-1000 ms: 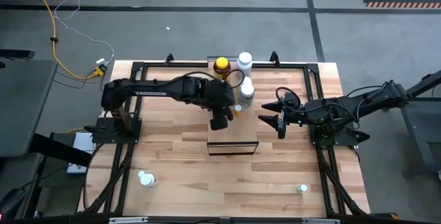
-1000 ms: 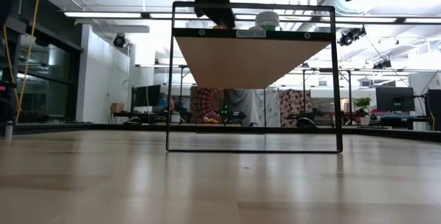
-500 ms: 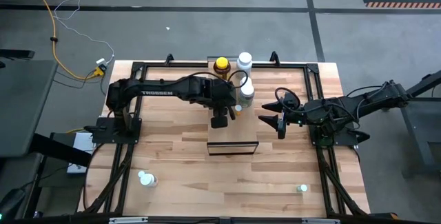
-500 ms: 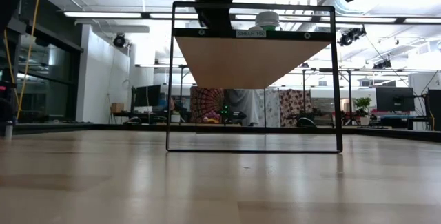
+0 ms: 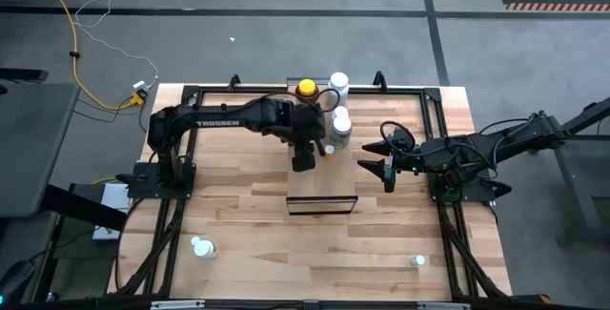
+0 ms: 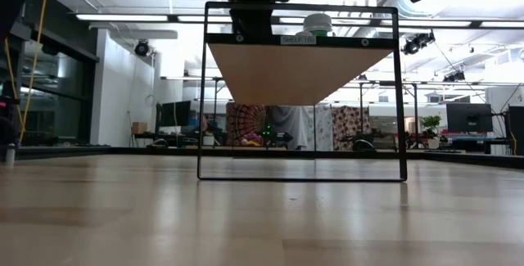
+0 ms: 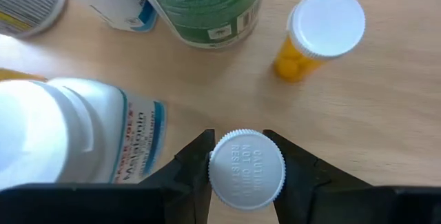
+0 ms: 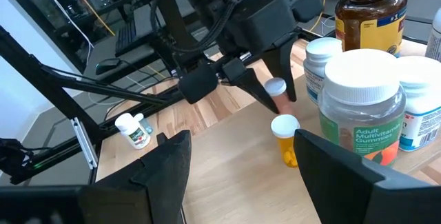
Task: Pick and place medicine bottles onto shelf by color
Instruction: Put the pink pill bottle on the shelf, then adjust the orange pill bottle on the shelf
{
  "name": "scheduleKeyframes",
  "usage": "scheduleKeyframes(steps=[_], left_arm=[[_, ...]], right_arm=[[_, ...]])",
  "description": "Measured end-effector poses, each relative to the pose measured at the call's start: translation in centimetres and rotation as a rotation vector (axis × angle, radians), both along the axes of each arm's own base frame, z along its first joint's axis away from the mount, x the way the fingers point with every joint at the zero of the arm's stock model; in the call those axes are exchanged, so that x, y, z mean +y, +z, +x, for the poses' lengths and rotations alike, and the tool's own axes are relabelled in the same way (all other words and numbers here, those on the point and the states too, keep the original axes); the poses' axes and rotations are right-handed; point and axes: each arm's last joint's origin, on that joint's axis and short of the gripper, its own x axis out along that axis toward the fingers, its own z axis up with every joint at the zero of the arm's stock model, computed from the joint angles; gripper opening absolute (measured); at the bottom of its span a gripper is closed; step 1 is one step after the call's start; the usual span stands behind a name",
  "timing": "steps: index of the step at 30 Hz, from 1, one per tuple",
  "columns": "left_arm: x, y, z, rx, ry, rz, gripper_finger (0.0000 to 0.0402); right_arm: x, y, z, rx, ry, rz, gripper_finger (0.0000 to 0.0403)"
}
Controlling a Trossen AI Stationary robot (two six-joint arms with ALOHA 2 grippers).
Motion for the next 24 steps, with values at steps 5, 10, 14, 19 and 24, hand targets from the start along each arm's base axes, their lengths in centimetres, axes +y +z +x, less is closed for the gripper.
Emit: scheduleKeyframes(steps=[5,10,14,19,24], left_arm=[[0.1,0.0,0.0,-0.005,0.013,-0.020,0.0134],[0.1,0.0,0.0,-0.005,0.013,-0.020,0.0177],[0.1,0.5,-0.1,-0.006,0.014,-0.020,0.0204],[0.0,3.0,-0.4,-0.032,0.028,-0.026,0.0215],[-0.2,6.4,-1.3,-0.070,0.062,-0.038,0.0214]], right_arm=[[0.0,0.0,0.0,0.000,0.000,0.000,0.0247],[0.0,0.0,0.0,0.000,-0.001,0.000,0.0247],[0.0,0.0,0.0,0.000,-0.001,0.000,0.0247],[0.0,0.0,0.0,-0.001,-0.001,0.000,0.0247],[0.0,0.0,0.0,-0.024,-0.033,0.114,0.0247]])
